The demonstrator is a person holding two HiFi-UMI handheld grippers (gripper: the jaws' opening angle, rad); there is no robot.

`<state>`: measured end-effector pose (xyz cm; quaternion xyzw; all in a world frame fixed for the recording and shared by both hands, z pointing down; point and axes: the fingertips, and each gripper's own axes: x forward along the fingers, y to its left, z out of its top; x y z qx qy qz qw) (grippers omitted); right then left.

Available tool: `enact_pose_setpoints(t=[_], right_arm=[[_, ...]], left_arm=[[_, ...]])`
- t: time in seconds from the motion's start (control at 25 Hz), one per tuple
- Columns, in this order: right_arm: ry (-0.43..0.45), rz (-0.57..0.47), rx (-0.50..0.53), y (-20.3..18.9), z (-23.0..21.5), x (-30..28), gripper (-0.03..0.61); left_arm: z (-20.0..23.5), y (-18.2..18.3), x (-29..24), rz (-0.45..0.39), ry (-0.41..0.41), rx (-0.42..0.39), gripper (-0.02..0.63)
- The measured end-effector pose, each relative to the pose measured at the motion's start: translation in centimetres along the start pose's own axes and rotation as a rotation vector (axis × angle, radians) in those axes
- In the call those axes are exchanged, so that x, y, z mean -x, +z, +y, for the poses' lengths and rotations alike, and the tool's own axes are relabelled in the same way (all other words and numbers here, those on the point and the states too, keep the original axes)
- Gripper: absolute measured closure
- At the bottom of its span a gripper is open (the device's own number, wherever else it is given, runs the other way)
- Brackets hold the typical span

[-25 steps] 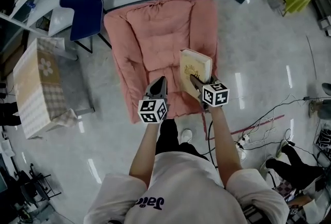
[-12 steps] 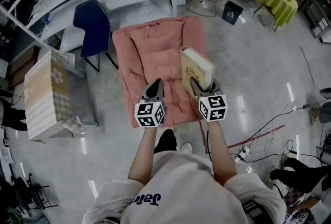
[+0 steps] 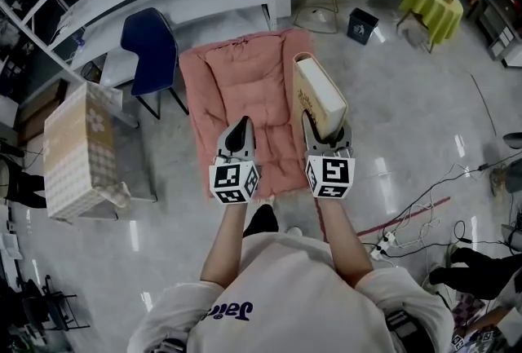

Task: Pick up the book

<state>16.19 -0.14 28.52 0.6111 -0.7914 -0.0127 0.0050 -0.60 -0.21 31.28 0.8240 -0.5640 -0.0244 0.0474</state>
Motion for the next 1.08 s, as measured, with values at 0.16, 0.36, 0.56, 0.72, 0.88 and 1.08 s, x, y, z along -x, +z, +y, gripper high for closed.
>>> enact_pose_setpoints(t=[0.16, 0.36, 0.56, 0.72, 0.88, 1.08], right_arm=[[-0.039, -0.021, 0.01, 1.0, -0.4, 1.0, 0.358], [-0.087, -0.029, 0.005, 1.3, -1.4, 1.8, 0.359], [-0.099, -0.027, 0.008, 1.3, -2.1, 2.1, 0.359], [-0.09, -0.019, 0.002, 0.9, -2.5, 1.8, 0.359], [-0.078, 0.009, -0.016, -0.2, -2.5, 0.7, 0.359], [-0.073, 0.021, -0.016, -0.7, -2.5, -1.2, 0.358]], left_arm=[[-1.4, 1.4, 0.4, -0.037, -0.002, -0.031, 0.598], [-2.7, 1.5, 0.3, -0.047, -0.01, -0.047, 0.598], [-3.5, 1.3, -0.1, -0.041, -0.02, -0.041, 0.598], [-4.0, 0.6, -0.6, -0.029, -0.033, -0.042, 0.598], [-3.7, -0.2, -1.4, -0.008, -0.04, -0.054, 0.598], [-2.3, -0.2, -3.3, -0.006, -0.031, -0.042, 0.598]])
